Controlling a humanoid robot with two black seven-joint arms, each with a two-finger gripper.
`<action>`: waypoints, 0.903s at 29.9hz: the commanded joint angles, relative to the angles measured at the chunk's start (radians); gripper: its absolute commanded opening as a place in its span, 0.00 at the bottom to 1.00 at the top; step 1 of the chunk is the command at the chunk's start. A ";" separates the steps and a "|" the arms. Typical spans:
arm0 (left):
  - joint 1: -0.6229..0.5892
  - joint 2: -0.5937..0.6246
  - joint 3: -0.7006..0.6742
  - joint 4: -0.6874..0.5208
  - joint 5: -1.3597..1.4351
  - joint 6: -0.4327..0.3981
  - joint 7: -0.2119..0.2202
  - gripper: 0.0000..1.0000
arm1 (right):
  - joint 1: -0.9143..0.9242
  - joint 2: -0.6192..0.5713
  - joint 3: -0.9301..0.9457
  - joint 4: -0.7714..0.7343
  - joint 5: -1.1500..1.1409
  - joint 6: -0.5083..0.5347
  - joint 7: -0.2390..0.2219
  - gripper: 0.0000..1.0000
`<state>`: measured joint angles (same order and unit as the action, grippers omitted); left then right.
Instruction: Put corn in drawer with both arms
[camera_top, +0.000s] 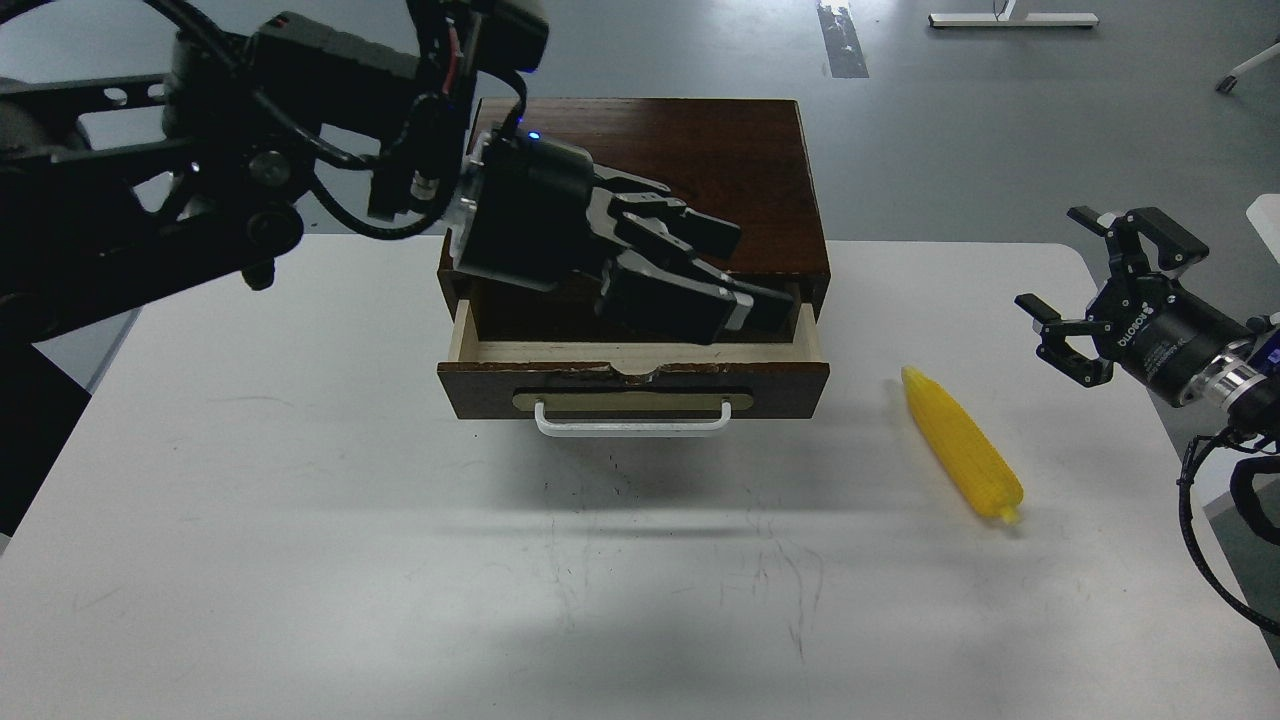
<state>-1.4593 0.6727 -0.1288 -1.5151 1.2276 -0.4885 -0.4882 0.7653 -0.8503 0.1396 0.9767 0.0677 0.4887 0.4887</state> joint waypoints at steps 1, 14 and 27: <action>0.089 0.074 -0.012 0.042 -0.309 0.000 0.000 0.98 | 0.000 -0.003 0.000 0.000 0.000 0.000 0.000 1.00; 0.465 0.157 -0.155 0.260 -0.993 0.054 0.000 0.98 | -0.001 -0.036 -0.015 0.004 -0.020 0.000 0.000 1.00; 0.889 0.059 -0.469 0.384 -1.010 0.044 0.008 0.98 | 0.017 -0.061 -0.014 0.002 -0.187 0.000 0.000 1.00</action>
<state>-0.5981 0.7582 -0.5767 -1.1599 0.2148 -0.4457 -0.4848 0.7713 -0.8996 0.1240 0.9799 -0.0058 0.4887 0.4887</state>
